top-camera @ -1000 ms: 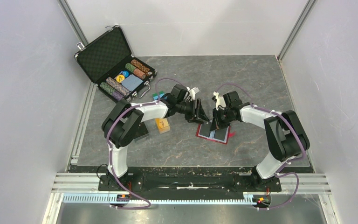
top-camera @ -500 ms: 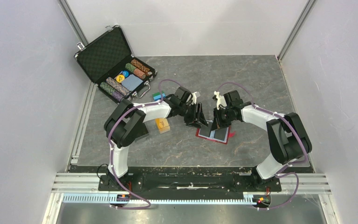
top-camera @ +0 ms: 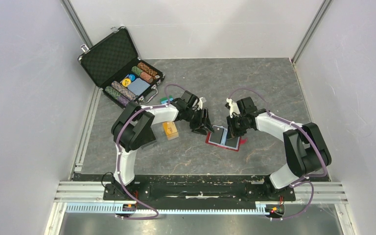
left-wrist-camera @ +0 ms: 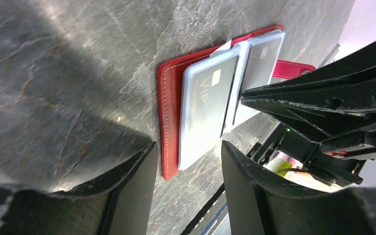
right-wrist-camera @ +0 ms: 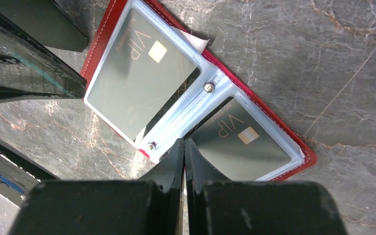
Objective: Put the credit cards into the card holder
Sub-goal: Close the card holder at the center of the board.
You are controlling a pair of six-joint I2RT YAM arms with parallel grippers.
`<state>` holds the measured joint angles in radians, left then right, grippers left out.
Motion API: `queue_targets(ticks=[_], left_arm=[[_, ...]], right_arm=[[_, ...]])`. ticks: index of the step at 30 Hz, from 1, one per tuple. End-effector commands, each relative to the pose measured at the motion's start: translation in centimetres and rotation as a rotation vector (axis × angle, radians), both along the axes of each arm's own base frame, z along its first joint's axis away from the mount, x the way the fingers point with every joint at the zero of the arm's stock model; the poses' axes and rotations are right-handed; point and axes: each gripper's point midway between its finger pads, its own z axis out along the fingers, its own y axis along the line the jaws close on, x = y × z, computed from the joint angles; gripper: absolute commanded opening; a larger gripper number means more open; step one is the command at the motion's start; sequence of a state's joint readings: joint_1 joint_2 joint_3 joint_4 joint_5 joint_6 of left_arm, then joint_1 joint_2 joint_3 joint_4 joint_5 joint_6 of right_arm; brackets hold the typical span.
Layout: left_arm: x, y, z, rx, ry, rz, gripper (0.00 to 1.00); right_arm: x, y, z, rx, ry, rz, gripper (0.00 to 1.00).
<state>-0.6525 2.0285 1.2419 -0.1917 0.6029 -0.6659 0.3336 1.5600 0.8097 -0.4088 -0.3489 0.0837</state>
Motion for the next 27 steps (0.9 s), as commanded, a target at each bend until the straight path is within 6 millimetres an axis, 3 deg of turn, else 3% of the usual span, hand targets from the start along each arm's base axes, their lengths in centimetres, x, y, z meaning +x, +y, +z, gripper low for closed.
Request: queue_targets(ticks=[1, 6, 13, 16, 21, 27], left_arm=[[-0.1, -1.3, -0.9, -0.034, 0.035, -0.019, 0.58], [-0.1, -2.6, 0.5, -0.123, 0.044, -0.031, 0.57], [0.1, -4.7, 5.3, -0.326, 0.008, -0.060, 0.56], [-0.1, -4.8, 6.4, -0.352, -0.004, -0.074, 0.56], [-0.8, -5.0, 6.0, -0.360, 0.025, -0.100, 0.55], [-1.6, -6.0, 4.9, -0.332, 0.035, -0.122, 0.44]], right_arm=[[-0.8, -1.2, -2.1, -0.069, 0.039, -0.001, 0.00], [-0.8, -1.4, -2.8, -0.084, 0.053, -0.006, 0.00], [-0.7, -1.2, -2.7, -0.076, 0.054, -0.003, 0.00], [-0.7, -1.2, -2.7, -0.074, 0.054, -0.004, 0.00], [-0.5, -0.9, -2.4, -0.059, 0.050, -0.006, 0.00], [-0.1, -0.3, -1.7, -0.025, 0.039, -0.008, 0.00]])
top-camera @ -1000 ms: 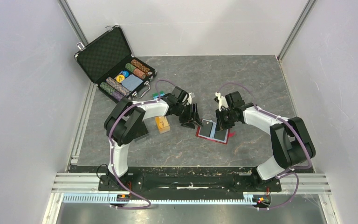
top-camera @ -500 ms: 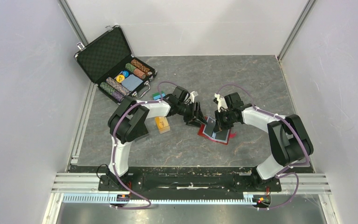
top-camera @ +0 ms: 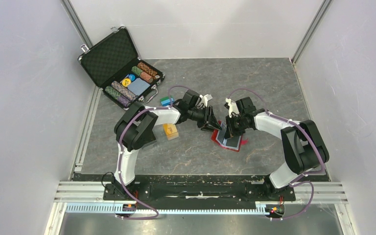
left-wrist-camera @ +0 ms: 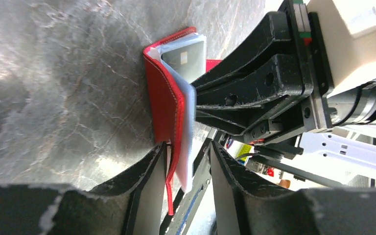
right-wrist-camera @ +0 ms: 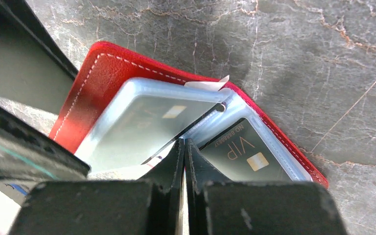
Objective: Put the credit cards into the card holder
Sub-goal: Close the card holder at the center of the board.
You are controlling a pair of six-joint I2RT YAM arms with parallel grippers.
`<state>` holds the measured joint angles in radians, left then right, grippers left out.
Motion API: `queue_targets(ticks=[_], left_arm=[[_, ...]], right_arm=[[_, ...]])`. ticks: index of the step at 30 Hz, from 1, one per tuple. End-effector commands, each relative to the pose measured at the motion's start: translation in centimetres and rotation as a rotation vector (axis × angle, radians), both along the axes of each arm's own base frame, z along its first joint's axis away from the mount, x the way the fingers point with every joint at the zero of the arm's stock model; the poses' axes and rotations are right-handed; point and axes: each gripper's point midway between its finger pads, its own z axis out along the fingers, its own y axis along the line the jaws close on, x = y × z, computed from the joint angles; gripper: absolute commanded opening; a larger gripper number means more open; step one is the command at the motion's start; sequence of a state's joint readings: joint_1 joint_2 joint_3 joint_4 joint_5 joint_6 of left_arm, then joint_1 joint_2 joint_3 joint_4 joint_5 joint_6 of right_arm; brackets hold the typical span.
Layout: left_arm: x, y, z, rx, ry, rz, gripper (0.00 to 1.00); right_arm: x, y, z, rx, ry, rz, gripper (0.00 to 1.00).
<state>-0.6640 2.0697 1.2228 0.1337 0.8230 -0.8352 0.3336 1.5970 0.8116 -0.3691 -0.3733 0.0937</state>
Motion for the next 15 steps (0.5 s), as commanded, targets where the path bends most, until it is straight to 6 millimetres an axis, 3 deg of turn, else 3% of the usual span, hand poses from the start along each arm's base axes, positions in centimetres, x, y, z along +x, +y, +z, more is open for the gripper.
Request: queue_targets(ticks=[1, 5, 9, 10, 15], left_arm=[[-1.3, -1.8, 0.9, -0.020, -0.015, -0.059, 0.44], [-1.2, -0.9, -0.3, 0.114, -0.067, -0.074, 0.39], [-0.6, 0.7, -1.0, 0.244, -0.105, -0.057, 0.06], [-0.6, 1.1, -1.1, 0.271, -0.105, -0.054, 0.02], [-0.3, 4.3, -0.9, 0.373, -0.126, -0.026, 0.02]], right_arm=[[-0.4, -0.8, -1.1, -0.047, 0.028, -0.010, 0.00], [-0.2, -0.4, -0.7, -0.024, 0.024, -0.009, 0.00], [0.4, 0.2, 0.2, 0.004, 0.006, -0.005, 0.00], [0.6, 0.4, 0.5, 0.017, 0.000, -0.001, 0.00], [2.3, 2.1, 3.5, 0.110, -0.071, 0.012, 0.00]])
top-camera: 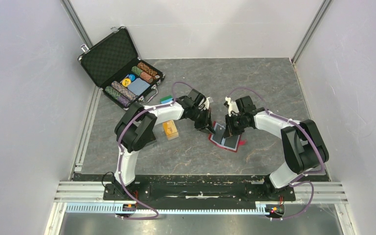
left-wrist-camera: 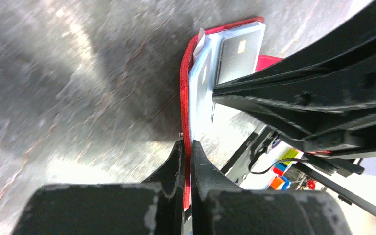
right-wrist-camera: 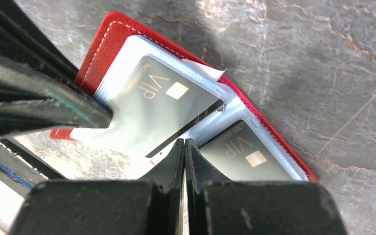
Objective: Put the credit cards into the card holder
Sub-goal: Close the card holder at the center of the board.
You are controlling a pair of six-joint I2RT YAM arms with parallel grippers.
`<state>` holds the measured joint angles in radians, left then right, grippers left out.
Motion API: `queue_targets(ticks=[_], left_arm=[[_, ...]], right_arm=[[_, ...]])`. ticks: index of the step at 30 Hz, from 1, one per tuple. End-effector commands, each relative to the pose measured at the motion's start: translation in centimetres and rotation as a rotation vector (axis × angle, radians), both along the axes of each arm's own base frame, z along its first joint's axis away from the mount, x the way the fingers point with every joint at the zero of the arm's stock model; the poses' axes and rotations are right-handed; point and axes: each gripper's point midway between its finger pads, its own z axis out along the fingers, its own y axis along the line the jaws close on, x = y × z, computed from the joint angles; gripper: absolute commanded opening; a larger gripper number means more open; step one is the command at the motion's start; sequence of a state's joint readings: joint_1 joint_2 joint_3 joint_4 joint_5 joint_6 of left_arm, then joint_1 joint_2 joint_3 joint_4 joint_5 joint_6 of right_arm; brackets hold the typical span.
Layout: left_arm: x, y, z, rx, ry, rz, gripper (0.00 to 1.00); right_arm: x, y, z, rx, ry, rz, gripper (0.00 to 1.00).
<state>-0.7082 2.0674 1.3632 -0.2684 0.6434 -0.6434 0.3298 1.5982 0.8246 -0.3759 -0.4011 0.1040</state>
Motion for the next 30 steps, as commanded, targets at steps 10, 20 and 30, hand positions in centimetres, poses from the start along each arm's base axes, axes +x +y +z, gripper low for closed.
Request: queue_targets(ticks=[10, 20, 30], left_arm=[[1.0, 11.2, 2.1, 0.483, -0.195, 0.014, 0.03], [-0.1, 5.3, 4.4, 0.279, -0.167, -0.040, 0.51], [-1.6, 0.6, 4.0, 0.149, -0.119, -0.084, 0.60]], right_arm=[[2.0, 3.1, 3.7, 0.180, -0.072, 0.009, 0.00], [2.7, 3.6, 5.5, 0.342, -0.050, -0.064, 0.00], [3.7, 1.8, 6.6, 0.367, -0.088, -0.136, 0.00]])
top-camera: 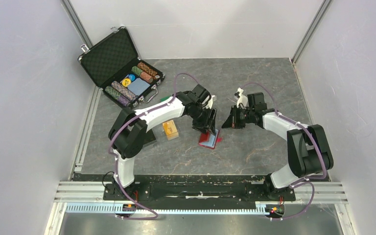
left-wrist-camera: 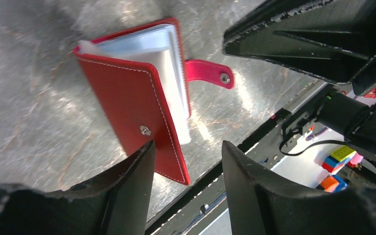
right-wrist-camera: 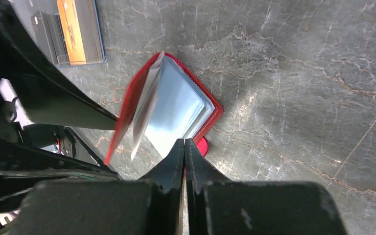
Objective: Put the credit cards into the card holder
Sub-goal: Close the card holder at the center of the board.
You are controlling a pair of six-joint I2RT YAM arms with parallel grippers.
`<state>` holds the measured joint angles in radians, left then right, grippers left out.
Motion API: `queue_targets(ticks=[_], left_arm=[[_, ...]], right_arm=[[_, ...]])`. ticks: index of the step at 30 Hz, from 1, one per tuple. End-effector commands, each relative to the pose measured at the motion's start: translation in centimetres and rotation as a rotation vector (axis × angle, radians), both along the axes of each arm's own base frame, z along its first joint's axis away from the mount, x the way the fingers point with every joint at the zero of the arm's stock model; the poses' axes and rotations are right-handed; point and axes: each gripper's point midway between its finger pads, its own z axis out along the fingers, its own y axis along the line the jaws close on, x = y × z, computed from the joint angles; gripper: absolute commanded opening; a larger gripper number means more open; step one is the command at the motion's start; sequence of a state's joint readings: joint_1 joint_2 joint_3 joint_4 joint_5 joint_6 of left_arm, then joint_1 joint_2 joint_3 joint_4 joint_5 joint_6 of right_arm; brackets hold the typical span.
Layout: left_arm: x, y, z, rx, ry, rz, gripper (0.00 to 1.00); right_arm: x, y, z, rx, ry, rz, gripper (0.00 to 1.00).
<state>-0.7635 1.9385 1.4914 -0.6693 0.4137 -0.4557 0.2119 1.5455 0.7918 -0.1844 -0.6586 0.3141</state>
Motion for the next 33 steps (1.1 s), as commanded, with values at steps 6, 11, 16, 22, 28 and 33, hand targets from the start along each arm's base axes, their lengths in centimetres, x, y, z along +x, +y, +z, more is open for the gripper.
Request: queue_targets(ticks=[6, 11, 16, 22, 28, 33], left_arm=[[-1.1, -4.2, -2.2, -0.151, 0.136, -0.019, 0.59], [-1.3, -4.4, -3.1, -0.150, 0.164, -0.025, 0.58], [-1.7, -3.9, -4.2, -0.117, 0.190, -0.022, 0.40], [-2.0, -3.7, -4.7, -0.106, 0.199, -0.024, 0.24], [-2.2, -3.4, -5.1, -0.093, 0.210, -0.017, 0.17], [-2.0, -3.6, -4.7, -0.105, 0.200, -0.024, 0.17]], right_arm=[[1.3, -0.2, 2.2, 0.003, -0.095, 0.005, 0.00], [0.9, 0.1, 1.6, 0.015, -0.069, 0.026, 0.00], [0.5, 0.8, 0.5, 0.028, -0.031, 0.057, 0.00], [0.4, 2.0, -0.5, 0.057, -0.004, 0.073, 0.00], [1.5, 2.9, 0.0, 0.088, -0.020, 0.076, 0.00], [1.1, 2.3, -2.3, 0.020, 0.024, 0.067, 0.00]])
